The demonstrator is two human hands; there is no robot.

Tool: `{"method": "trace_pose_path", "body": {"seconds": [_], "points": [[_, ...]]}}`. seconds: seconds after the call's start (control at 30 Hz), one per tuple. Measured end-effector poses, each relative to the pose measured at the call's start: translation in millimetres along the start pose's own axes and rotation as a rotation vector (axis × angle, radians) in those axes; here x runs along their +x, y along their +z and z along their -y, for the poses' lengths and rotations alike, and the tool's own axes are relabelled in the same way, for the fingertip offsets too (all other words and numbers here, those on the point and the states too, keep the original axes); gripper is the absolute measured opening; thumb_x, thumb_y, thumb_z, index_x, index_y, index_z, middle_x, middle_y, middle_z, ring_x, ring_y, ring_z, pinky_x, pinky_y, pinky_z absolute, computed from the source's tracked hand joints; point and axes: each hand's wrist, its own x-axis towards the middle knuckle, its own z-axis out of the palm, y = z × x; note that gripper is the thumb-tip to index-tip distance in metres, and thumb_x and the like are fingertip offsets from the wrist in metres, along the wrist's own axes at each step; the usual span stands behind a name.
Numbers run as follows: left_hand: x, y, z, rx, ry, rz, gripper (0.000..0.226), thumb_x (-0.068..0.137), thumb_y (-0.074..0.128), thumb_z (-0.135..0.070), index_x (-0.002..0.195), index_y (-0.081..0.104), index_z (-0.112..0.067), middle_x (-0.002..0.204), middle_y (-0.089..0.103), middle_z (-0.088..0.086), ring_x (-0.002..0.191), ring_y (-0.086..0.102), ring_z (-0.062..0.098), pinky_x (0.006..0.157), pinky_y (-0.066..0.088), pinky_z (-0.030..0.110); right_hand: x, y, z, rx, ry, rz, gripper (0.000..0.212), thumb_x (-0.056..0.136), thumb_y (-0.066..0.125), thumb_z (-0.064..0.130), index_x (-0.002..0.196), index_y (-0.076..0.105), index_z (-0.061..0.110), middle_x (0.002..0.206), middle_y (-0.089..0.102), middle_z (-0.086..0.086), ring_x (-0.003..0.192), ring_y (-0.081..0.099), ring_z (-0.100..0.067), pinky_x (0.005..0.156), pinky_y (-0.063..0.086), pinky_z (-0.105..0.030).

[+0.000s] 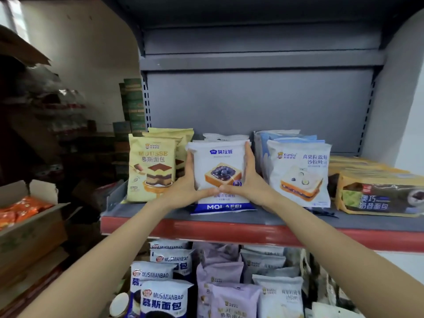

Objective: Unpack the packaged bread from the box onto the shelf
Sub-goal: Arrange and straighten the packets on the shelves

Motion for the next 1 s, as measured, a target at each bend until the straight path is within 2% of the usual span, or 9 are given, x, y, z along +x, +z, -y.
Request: {"method": "trace_pose_path", "body": {"seconds": [0.1,0.17,0.3,0.4,0.5,0.6,0.7,0.87,1.0], "points": [[5.4,-0.5,-7.0,-0.089,-0.002,0.068,0.126,0.073,0.079,-0.034,0.142,-0.026,-0.032,0.132,0.049,-0.015,0.109,0.055,-0.005,0.087,0.048,0.013,-5.3,-4.3,-0.7,-0.015,0.048,0.033,0.124,0.074,0.078,0.018,0.145,-0.023,0.032,0.133,0.039,0.022,0.119,0.048,-0.001,0.109,0.038,-0.03],[9.2,3.7,-9.1,-0.119,0.008,0.087,0.121,0.077,0.076,-0.019,0.143,-0.024,-0.03,0.121,0.048,-0.022,0.1,0.053,-0.013,0.076,0.047,0.006,-6.9,-7.5,0.4,-0.063,0.05,0.024,0.123,0.076,0.078,0.022,0.144,-0.024,0.032,0.144,0.035,0.008,0.126,0.044,-0.007,0.111,0.035,-0.031],[8.2,10.8,-11.2,-0.069,0.013,0.056,0.122,0.079,0.075,-0.025,0.144,-0.028,-0.027,0.133,0.045,-0.011,0.114,0.053,0.001,0.095,0.044,0.02,-10.1,-11.8,2.5,-0.146,0.047,0.008,0.126,0.074,0.079,0.016,0.145,-0.024,0.027,0.133,0.033,0.014,0.123,0.042,-0.003,0.105,0.032,-0.017],[5.2,9.8,-12.1,-0.015,0.008,0.039,0.122,0.079,0.074,-0.032,0.143,-0.03,-0.025,0.135,0.045,-0.011,0.116,0.051,0.003,0.098,0.04,0.02,-13.3,-12.4,5.1,-0.166,0.047,0.013,0.129,0.071,0.081,0.007,0.145,-0.023,0.025,0.118,0.027,0.037,0.11,0.043,0.011,0.088,0.031,0.004],[-2.5,4.2,-20.3,0.002,-0.05,0.021,0.14,0.061,0.077,-0.059,0.142,-0.032,-0.028,0.146,0.042,-0.002,0.123,0.051,0.011,0.105,0.041,0.032,-21.6,-17.4,17.2,-0.191,0.039,0.007,0.126,0.073,0.08,0.013,0.146,-0.021,0.026,0.116,0.012,0.043,0.117,0.025,0.016,0.084,0.023,0.011],[-15.4,-10.9,-41.2,0.052,0.016,-0.183,0.135,0.058,0.078,-0.06,0.148,-0.016,-0.027,0.154,0.025,-0.005,0.138,0.032,0.014,0.109,0.031,0.029,-27.1,-36.9,40.9,-0.285,-0.032,0.029,0.109,0.076,0.076,0.034,0.149,-0.005,0.037,0.151,0.017,0.021,0.137,0.022,0.001,0.114,0.025,-0.022],[-19.2,-28.0,-72.2,0.408,0.278,-0.31,0.124,0.06,0.075,-0.064,0.15,-0.004,-0.032,0.155,0.017,-0.005,0.141,0.021,0.013,0.112,0.026,0.033,-8.1,-63.6,70.8,-0.609,-0.18,0.009,0.067,0.084,0.068,0.029,0.142,0.035,0.031,0.141,0.044,0.002,0.128,0.042,-0.016,0.104,0.033,-0.025],[30.6,-24.6,-81.9,0.906,0.185,0.101,0.138,0.048,0.069,-0.08,0.148,-0.014,-0.034,0.159,-0.008,-0.004,0.145,-0.013,0.019,0.117,0.005,0.047,74.3,-85.7,83.0,-0.9,-0.146,0.128,0.031,0.09,0.06,0.018,0.121,0.062,0.016,0.12,0.064,-0.002,0.105,0.06,-0.019,0.081,0.036,-0.014],[48.2,-20.0,-75.5,0.944,0.151,0.213,0.134,0.05,0.072,-0.077,0.148,-0.01,-0.036,0.159,0.006,-0.003,0.145,0.004,0.021,0.115,0.016,0.052,130.7,-82.2,62.5,-0.972,-0.065,0.249,0.029,0.092,0.057,0.018,0.121,0.062,0.013,0.121,0.064,-0.003,0.11,0.059,-0.019,0.08,0.034,-0.013]]}}
